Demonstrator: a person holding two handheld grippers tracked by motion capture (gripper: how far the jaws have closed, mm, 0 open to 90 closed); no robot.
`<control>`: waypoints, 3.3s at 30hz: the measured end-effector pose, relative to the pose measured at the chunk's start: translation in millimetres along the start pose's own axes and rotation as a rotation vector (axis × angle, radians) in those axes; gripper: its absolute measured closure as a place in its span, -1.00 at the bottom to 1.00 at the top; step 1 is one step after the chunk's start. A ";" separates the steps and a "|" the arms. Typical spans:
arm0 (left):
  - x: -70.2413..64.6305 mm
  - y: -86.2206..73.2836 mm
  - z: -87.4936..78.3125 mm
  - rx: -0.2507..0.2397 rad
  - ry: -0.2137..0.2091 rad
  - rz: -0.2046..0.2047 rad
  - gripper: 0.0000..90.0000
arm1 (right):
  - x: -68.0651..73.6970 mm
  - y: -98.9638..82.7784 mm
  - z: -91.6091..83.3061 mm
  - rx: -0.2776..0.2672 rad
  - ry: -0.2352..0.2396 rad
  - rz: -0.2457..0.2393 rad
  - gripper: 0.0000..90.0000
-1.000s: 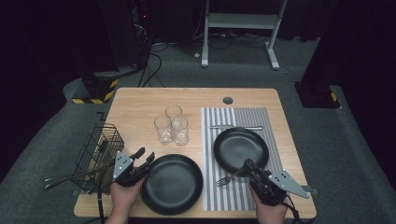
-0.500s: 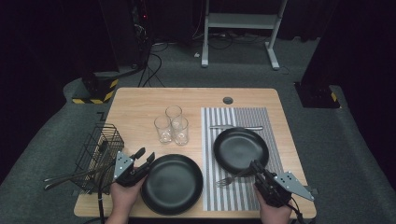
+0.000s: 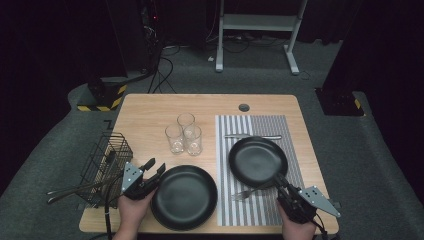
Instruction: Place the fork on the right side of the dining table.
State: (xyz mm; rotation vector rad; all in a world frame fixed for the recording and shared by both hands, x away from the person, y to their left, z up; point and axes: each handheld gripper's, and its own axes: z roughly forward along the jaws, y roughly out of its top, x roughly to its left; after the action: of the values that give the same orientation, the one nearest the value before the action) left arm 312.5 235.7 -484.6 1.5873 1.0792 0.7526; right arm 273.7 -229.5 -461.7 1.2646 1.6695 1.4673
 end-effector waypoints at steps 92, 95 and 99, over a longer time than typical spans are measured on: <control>2.6 -4.8 2.7 0.021 0.002 -0.014 0.18 | -44.1 -39.5 1.0 0.077 -0.106 0.137 0.62; 2.9 -4.9 2.7 0.021 0.001 -0.015 0.18 | -45.7 -40.8 1.5 0.082 -0.114 0.138 0.62; 2.4 -5.2 3.4 0.024 0.000 -0.012 0.18 | -49.4 -43.0 2.8 0.096 -0.127 0.149 0.63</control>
State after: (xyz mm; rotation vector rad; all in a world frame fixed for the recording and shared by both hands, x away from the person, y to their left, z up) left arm 315.1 237.0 -490.6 1.5999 1.0999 0.7341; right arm 283.3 -271.0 -511.6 1.5311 1.6076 1.3731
